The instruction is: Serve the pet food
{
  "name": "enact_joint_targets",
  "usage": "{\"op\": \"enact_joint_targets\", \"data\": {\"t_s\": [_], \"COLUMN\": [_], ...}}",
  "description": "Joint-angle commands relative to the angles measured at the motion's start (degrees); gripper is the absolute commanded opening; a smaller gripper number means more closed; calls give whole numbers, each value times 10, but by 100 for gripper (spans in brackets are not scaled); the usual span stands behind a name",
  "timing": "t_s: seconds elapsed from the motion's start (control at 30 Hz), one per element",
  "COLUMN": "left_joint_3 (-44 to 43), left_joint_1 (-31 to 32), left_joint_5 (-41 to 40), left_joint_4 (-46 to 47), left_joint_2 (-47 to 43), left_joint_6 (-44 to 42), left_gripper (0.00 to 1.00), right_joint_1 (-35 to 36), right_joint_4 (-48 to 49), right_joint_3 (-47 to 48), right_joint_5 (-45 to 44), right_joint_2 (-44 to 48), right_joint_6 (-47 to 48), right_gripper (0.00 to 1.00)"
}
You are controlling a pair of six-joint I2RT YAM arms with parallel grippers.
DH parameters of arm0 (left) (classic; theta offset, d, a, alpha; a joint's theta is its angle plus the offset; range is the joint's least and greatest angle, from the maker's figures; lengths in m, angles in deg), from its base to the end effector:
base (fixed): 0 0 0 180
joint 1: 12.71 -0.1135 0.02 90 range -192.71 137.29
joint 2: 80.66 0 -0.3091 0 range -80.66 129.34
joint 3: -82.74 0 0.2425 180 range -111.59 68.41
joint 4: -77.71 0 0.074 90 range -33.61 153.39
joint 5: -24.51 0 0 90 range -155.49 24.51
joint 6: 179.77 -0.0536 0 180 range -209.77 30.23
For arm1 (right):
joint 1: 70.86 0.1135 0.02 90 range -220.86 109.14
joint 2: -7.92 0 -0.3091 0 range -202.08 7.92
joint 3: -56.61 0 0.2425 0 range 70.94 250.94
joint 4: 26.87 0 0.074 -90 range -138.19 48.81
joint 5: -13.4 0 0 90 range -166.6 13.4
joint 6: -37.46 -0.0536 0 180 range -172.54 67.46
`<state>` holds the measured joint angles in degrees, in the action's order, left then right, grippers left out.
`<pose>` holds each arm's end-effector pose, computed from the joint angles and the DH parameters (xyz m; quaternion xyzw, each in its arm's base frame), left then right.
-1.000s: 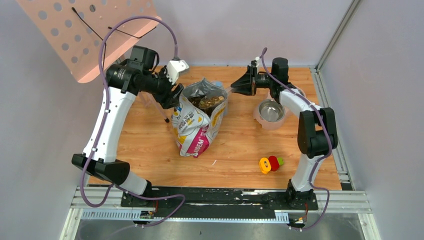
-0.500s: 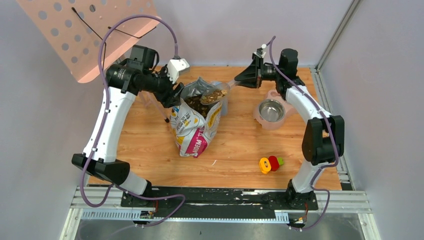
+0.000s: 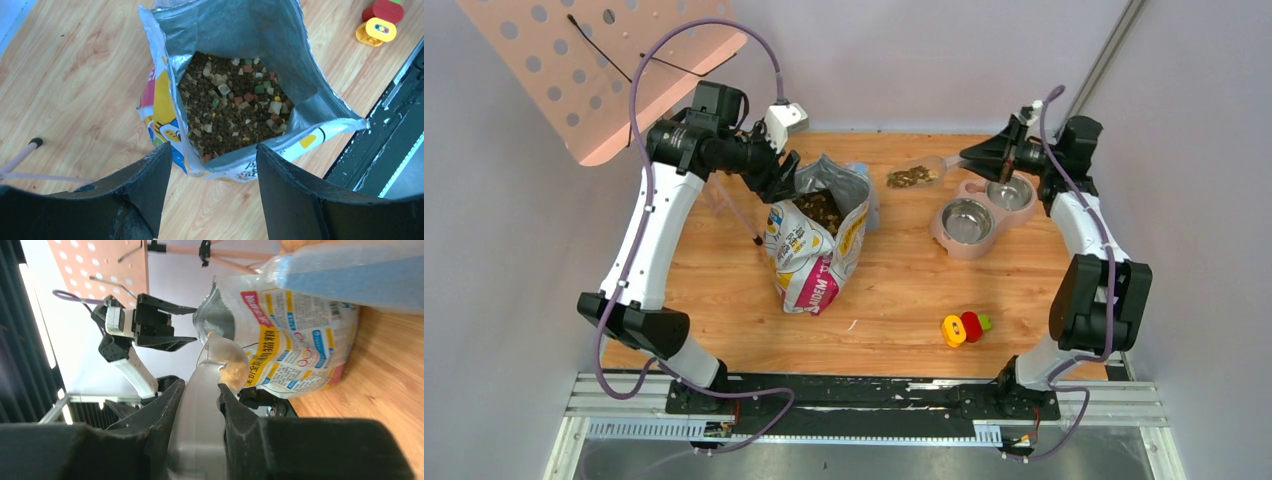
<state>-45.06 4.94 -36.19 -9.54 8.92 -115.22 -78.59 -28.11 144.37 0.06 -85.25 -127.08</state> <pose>0.2659 -0.1121 0.4815 0.4152 0.8104 -0.2133 0.3539 0.3680 0.0027 0.3893 0.0749 0.7126 0.6739 0.1804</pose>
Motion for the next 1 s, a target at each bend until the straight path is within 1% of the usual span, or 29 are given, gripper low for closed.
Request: {"op": "enact_joint_targets", "data": {"t_s": [0.0, 0.33, 0.6, 0.7, 0.97], "left_joint_3": [-30, -42, -47, -45, -43], "left_joint_1": [3, 3, 3, 3, 3], "left_joint_5": [25, 40, 46, 45, 43], "left_joint_4": [22, 33, 35, 33, 30], "left_joint_2": [13, 31, 37, 37, 33], "left_joint_6": [25, 32, 33, 29, 23], "left_gripper": [70, 70, 70, 70, 70], "right_joint_1": [-60, -166, -238, -256, -291], "right_joint_4": [40, 85, 76, 64, 53], "right_joint_3": [-38, -140, -186, -194, -223], "right_joint_5": [11, -12, -34, -44, -68], "right_joint_2": [42, 76, 73, 71, 75], "right_joint_6": [-17, -25, 30, 65, 111], "right_gripper": [0, 0, 0, 0, 0]}}
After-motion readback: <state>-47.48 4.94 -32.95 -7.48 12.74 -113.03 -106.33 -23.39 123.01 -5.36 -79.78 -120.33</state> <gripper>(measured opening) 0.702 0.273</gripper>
